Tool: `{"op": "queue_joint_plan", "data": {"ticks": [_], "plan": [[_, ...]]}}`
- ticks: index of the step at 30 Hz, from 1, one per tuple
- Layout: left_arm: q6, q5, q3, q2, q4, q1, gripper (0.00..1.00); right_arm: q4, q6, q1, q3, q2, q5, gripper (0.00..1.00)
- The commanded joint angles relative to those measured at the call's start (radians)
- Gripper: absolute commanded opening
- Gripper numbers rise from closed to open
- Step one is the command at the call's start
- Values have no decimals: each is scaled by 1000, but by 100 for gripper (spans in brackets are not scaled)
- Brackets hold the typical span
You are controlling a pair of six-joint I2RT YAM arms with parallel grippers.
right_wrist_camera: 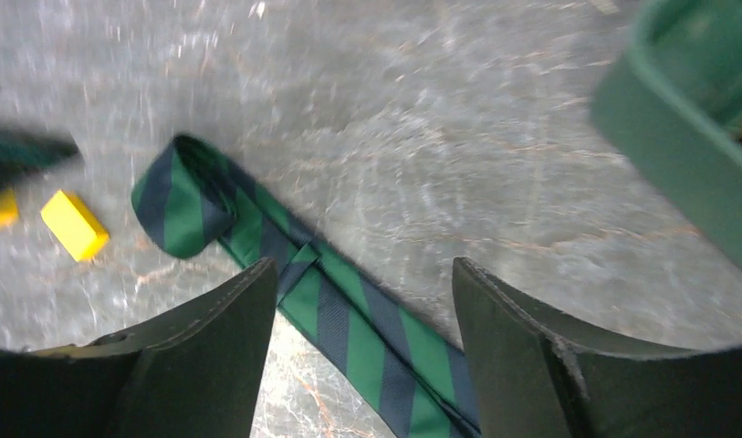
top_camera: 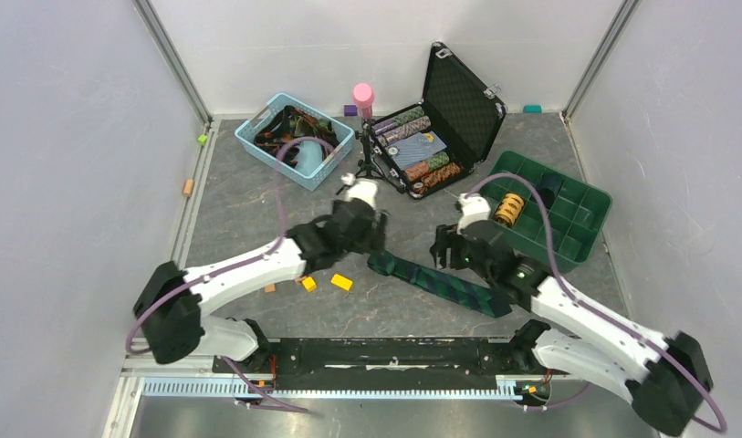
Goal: Roll the ties
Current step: Roll the tie at the center of the board.
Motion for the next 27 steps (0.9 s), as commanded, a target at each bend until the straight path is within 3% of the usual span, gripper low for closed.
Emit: {"op": "queue_joint_plan", "data": {"ticks": [1,5,11,19,27], "plan": [[-96,144,-125,-164,87,204,88,152,-182,12,89,190,-236,78],[-116,195,-189,-269,44,356,99,209,-270,67,182,380,-313,88],[-125,265,-251,-369,-11,499,100,234,-358,139,340,612,-399,98],[-135,278,-297,-441,-50,565,100,160,-481,169,489,824,-444,98],[-140,285,-303,-443,-56,579,100,147,-543,173,516,910,-397,98]]}}
